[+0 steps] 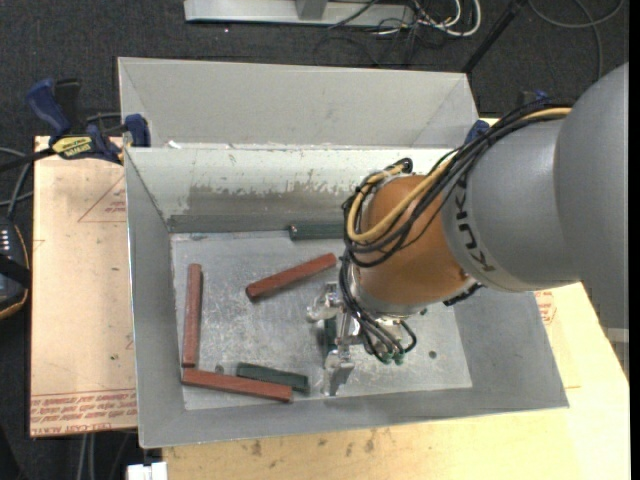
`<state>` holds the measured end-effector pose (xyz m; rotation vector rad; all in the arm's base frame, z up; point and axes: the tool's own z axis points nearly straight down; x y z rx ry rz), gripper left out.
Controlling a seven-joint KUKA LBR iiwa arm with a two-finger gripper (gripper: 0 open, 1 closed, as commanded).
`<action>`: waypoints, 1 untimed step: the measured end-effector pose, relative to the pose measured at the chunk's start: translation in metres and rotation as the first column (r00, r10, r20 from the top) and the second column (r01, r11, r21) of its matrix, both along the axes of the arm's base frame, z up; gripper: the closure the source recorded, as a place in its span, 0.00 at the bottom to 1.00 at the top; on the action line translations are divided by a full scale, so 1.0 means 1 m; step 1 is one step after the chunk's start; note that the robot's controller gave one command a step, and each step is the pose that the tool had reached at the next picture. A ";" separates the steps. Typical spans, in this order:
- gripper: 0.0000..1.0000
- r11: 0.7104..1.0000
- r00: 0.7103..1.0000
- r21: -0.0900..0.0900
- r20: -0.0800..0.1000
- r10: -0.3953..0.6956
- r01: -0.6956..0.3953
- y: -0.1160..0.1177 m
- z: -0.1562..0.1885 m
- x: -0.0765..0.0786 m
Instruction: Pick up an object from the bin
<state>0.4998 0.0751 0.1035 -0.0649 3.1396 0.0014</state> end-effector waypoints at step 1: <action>0.00 0.999 0.999 0.000 -0.007 0.047 -0.047 -0.007 0.019 -0.002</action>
Offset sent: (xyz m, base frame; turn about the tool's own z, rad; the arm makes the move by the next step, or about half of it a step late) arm 0.0420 -0.0521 -0.0335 -0.0682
